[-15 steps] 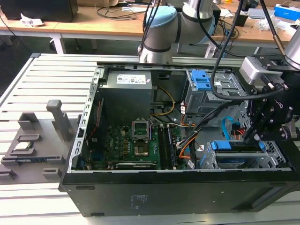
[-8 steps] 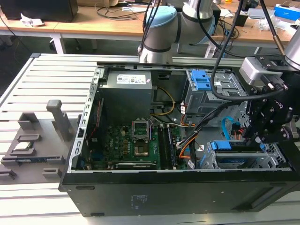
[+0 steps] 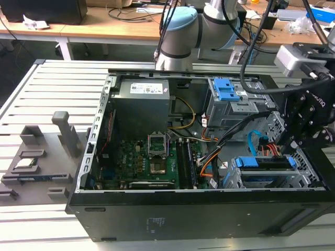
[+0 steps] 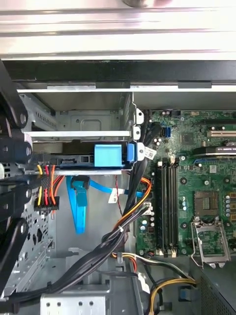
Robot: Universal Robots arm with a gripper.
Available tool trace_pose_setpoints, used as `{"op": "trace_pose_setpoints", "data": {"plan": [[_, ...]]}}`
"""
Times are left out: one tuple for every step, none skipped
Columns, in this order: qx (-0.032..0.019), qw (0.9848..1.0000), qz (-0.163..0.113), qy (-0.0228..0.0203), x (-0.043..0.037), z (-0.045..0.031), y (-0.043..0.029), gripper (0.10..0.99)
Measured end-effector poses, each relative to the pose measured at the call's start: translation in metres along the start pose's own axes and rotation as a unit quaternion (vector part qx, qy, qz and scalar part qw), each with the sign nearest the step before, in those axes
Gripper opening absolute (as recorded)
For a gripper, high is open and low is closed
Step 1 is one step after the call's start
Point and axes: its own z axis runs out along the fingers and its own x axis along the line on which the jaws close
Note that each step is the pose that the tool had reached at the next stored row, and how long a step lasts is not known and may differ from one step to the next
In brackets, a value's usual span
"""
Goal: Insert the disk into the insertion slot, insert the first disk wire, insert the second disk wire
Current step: 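Insert the first disk wire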
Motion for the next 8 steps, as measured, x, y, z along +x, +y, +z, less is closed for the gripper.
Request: {"op": "trace_pose_setpoints", "data": {"plan": [[0.0, 1.0, 0.0, 0.0, -0.0009, -0.0053, 0.0002, 0.106], [0.0, 1.0, 0.0, 0.0, -0.0008, -0.006, 0.0003, 0.106], [0.0, 1.0, 0.0, -0.0002, -0.0008, -0.0059, 0.0003, 0.106], [0.0, 1.0, 0.0, -0.0001, -0.0008, -0.006, 0.0003, 0.106], [0.0, 1.0, 0.0, -0.0001, -0.0008, -0.0061, 0.0003, 0.106], [0.0, 1.0, 0.0, 0.0, -0.0008, -0.0062, 0.0003, 0.106], [0.0, 1.0, 0.0, 0.0, -0.0008, -0.0063, 0.0003, 0.106], [0.0, 1.0, 0.0, 0.0, -0.0008, -0.0064, 0.0003, 0.106]]}}
